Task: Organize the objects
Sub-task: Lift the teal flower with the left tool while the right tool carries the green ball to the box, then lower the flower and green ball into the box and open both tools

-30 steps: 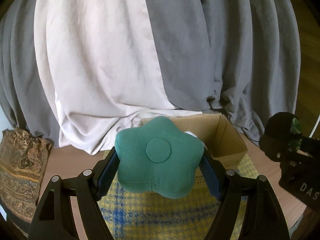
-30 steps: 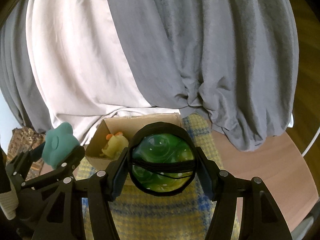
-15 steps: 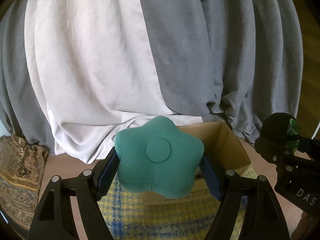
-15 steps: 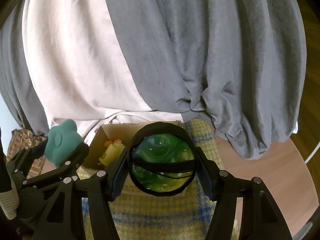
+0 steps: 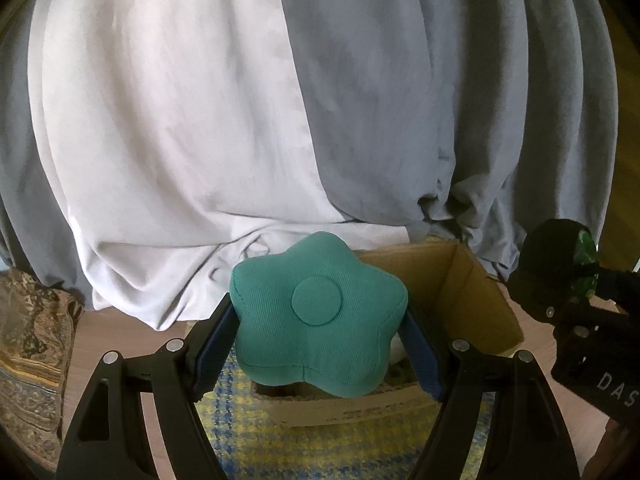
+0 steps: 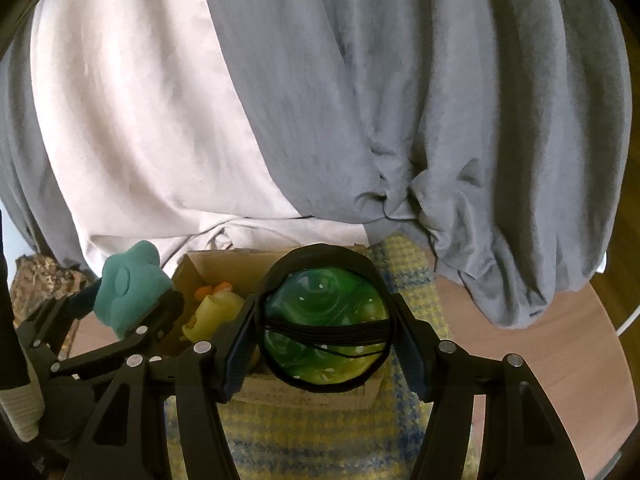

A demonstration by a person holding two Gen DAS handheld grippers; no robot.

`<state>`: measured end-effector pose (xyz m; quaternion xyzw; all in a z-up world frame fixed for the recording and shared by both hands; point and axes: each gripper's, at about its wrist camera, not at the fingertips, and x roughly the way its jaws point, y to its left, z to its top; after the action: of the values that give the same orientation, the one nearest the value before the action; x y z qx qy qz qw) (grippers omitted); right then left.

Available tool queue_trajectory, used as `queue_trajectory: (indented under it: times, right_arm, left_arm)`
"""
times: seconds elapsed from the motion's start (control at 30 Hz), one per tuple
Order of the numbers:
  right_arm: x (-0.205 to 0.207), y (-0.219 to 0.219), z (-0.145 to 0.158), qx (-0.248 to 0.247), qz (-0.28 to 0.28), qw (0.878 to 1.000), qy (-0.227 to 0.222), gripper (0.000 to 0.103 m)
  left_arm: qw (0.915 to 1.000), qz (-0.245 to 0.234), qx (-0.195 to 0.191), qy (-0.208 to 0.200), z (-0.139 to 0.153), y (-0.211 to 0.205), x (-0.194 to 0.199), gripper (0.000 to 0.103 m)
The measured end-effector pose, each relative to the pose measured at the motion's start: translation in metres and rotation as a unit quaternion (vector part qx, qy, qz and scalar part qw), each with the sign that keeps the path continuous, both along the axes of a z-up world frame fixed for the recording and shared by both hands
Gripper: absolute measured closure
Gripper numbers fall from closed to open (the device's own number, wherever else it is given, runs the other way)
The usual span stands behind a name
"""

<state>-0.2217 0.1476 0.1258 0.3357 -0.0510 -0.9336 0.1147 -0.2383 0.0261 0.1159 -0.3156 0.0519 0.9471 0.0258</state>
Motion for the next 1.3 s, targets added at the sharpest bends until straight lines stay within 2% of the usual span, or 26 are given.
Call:
queue_trajectory:
  times: [0.7, 1.07, 1.1, 1.13, 1.2, 1.27, 1.3]
  right_arm:
    - [-0.045, -0.021, -0.027, 0.012, 0.015, 0.999, -0.028, 0.041]
    - [-0.056, -0.028, -0.028, 0.016, 0.028, 0.999, -0.033, 0.04]
    - [-0.055, -0.029, -0.027, 0.017, 0.029, 0.999, -0.031, 0.035]
    - [-0.054, -0.029, -0.026, 0.017, 0.029, 0.999, -0.027, 0.023]
    - [-0.049, -0.027, -0.02, 0.018, 0.023, 0.999, -0.013, 0.011]
    - [-0.044, -0.027, -0.014, 0.023, 0.018, 1.0, 0.0, 0.011]
    - [-0.043, -0.027, -0.012, 0.026, 0.017, 1.0, 0.002, 0.01]
  left_arm:
    - [0.9989, 0.004, 0.003, -0.048, -0.051, -0.011, -0.05, 0.026]
    - [0.9983, -0.001, 0.005, -0.059, -0.059, -0.011, -0.059, 0.023]
    - [0.9982, -0.002, 0.006, -0.06, -0.058, -0.011, -0.058, 0.022]
    - [0.9981, -0.003, 0.007, -0.061, -0.058, -0.011, -0.058, 0.021]
    - [0.9979, -0.007, 0.011, -0.064, -0.058, -0.011, -0.056, 0.015]
    - [0.9979, -0.008, 0.013, -0.063, -0.057, -0.011, -0.054, 0.008]
    - [0.9982, -0.003, 0.007, -0.06, -0.056, -0.011, -0.052, 0.0]
